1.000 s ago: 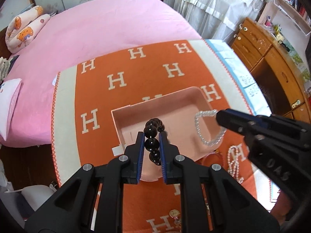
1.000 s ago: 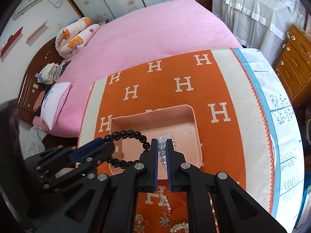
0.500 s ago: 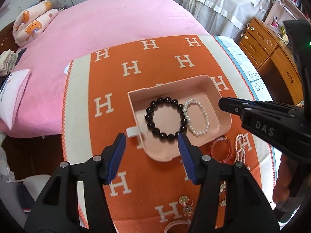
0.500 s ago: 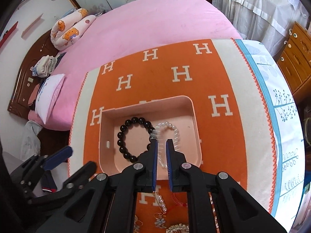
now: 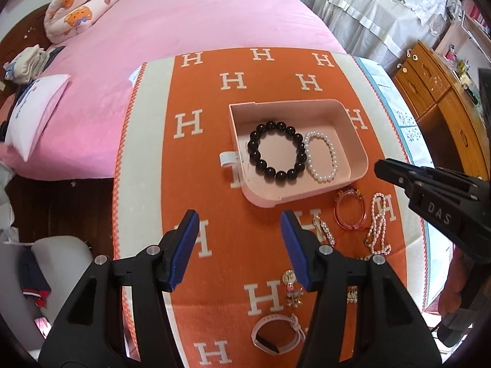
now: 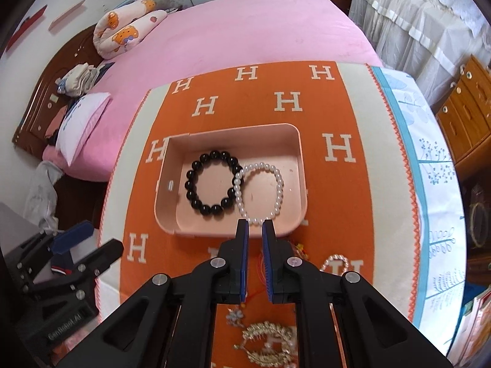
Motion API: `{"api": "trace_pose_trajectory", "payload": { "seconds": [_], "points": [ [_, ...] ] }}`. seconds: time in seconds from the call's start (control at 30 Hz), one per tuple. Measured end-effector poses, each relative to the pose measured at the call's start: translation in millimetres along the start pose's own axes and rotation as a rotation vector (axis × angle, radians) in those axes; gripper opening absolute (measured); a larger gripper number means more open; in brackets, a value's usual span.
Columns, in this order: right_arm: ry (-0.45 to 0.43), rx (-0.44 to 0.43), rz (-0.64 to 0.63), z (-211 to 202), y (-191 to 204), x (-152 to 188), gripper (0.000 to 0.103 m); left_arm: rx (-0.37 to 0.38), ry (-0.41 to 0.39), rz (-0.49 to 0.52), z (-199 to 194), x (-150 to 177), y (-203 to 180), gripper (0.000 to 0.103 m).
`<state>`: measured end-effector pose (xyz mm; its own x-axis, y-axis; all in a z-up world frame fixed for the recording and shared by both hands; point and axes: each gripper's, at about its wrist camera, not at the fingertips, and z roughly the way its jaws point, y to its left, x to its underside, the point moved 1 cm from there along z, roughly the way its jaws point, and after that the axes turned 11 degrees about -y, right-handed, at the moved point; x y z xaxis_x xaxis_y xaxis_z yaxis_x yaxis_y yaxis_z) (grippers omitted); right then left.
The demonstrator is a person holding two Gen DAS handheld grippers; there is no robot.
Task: Organize jewelry
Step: 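Move the left gripper to the white watch while the right gripper approaches the gold hair clip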
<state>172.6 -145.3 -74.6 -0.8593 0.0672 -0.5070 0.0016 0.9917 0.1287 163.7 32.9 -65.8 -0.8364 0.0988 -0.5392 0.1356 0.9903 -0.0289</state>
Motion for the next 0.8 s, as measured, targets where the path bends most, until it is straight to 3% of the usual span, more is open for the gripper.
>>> {"api": "trace_pose_trajectory", "payload": {
  "seconds": [0.2, 0.37, 0.8],
  "points": [
    [-0.029, 0.020, -0.052, -28.9, -1.7, 18.3, 0.010, -0.014, -0.009, -0.013, -16.7, 11.8, -5.9, 0.052],
    [-0.085, 0.055, -0.104, -61.4, -4.4, 33.5, 0.020, -0.022, -0.025, -0.005, -32.5, 23.8, -16.5, 0.052],
    [-0.114, 0.047, -0.190, -106.2, -14.6, 75.4, 0.021, -0.028, 0.005, -0.045, -45.0, 68.1, -26.3, 0.052]
  ]
}}
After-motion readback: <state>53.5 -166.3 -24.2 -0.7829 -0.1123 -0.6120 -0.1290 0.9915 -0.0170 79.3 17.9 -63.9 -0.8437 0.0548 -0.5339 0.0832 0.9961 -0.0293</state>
